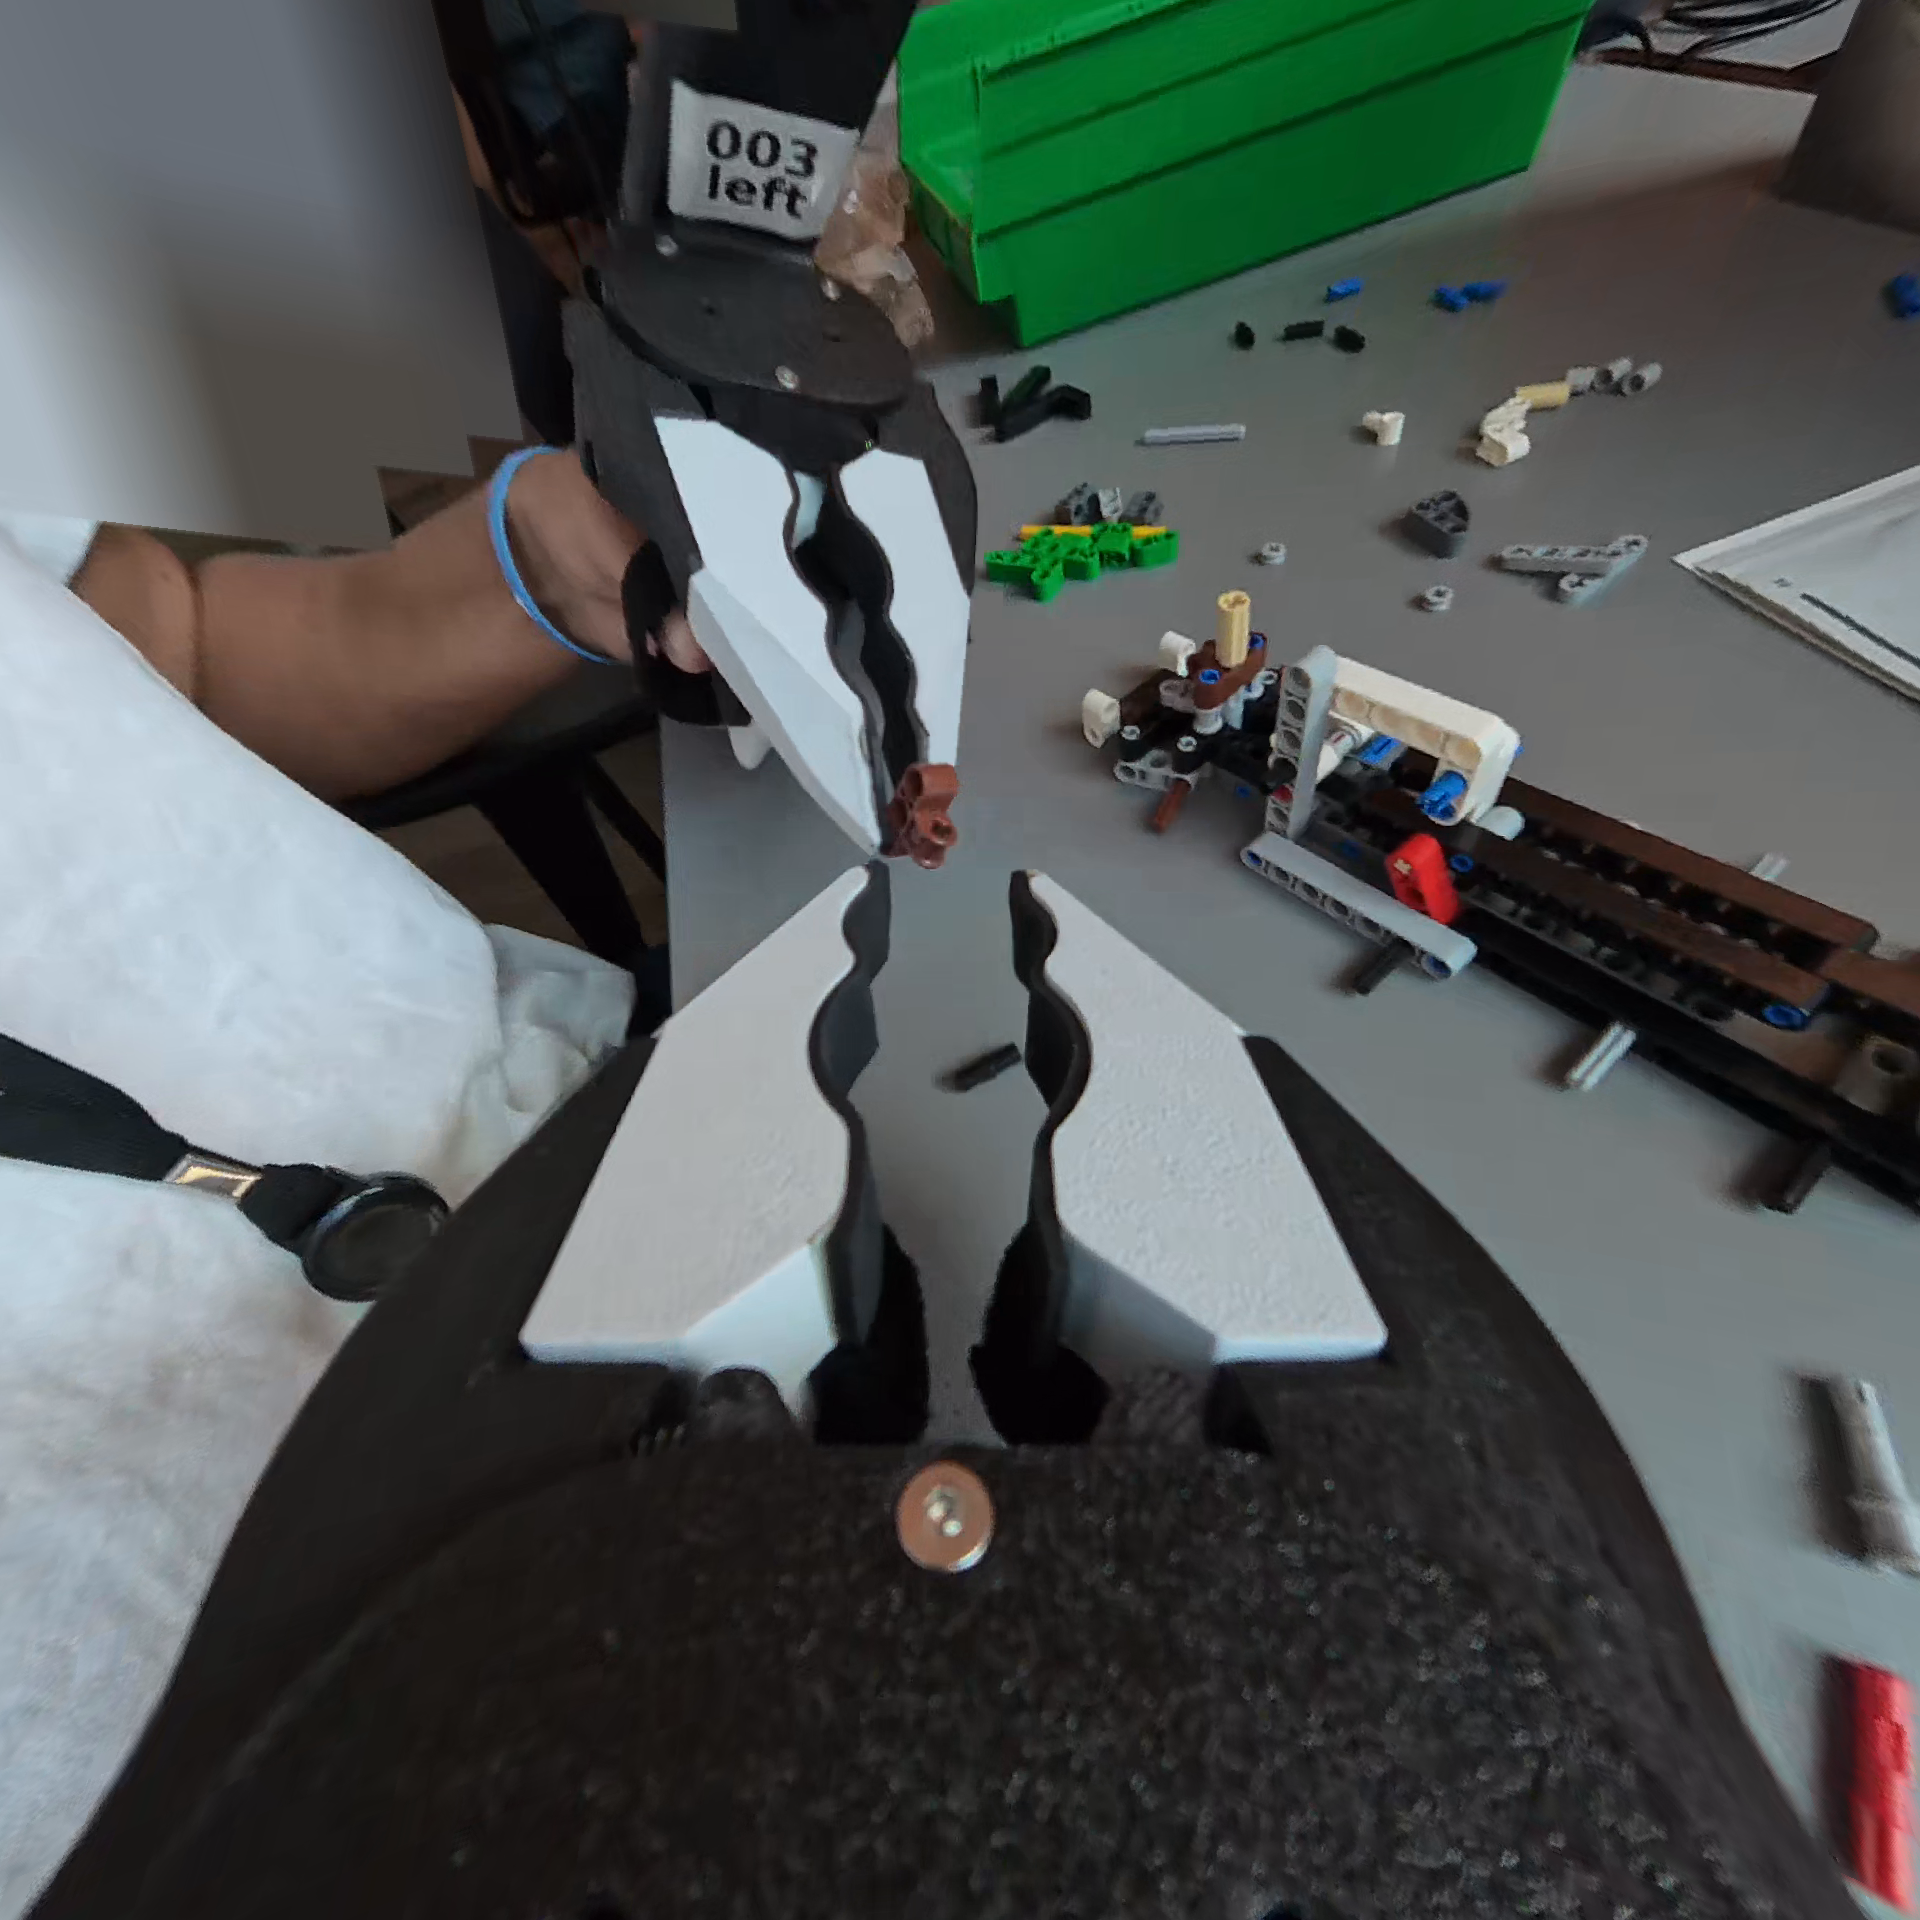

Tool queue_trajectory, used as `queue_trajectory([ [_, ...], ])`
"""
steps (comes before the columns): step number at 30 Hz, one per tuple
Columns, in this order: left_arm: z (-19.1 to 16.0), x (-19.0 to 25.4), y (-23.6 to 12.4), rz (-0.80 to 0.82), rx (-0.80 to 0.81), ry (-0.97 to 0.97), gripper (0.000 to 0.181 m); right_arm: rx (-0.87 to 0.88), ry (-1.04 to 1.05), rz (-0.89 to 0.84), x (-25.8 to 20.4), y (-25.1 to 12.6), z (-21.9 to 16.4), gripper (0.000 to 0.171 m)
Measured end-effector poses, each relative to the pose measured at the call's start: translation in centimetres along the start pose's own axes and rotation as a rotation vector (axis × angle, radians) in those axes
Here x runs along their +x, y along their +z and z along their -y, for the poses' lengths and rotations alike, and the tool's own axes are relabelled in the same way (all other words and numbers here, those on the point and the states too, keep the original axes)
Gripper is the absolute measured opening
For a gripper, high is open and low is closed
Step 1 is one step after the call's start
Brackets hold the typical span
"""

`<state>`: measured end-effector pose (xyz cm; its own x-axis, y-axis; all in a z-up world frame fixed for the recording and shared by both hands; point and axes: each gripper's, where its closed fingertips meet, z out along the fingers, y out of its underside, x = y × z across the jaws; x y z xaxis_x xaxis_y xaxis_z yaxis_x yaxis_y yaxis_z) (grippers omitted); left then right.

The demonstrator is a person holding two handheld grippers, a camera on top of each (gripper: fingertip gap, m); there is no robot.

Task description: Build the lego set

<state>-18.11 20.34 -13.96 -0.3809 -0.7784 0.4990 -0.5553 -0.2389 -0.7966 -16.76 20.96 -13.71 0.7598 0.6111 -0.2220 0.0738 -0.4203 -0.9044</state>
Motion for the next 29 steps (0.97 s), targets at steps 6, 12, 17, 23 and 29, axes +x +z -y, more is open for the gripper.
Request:
queue_trajectory([
  [6, 0.6, 1.8, -0.2, -0.083, 0.064, -0.001, 0.006, 0.125, 0.199, 0.217, -2.0, 0.0, 1.7, 0.007],
  [12, 0.4, 1.5, 0.0, -0.006, 0.057, 0.055, 0.006, 0.071, 0.335, 0.196, -1.8, 0.0, 1.2, 0.006],
  [17, -0.1, 0.2, -0.7, 0.258, 0.010, 0.385, 0.042, -0.064, 0.510, 0.206, -1.4, 0.6, -1.1, 0.005],
  [23, -3.2, -1.4, 0.3, 0.399, -0.209, 0.639, 0.041, -0.296, 0.422, 0.217, -1.9, 3.1, -2.6, 0.006],
  [29, -3.4, -2.3, 0.0, 0.446, -0.236, 0.636, 0.016, -0.343, 0.343, 0.197, -1.2, 3.9, -3.0, 0.006],
])
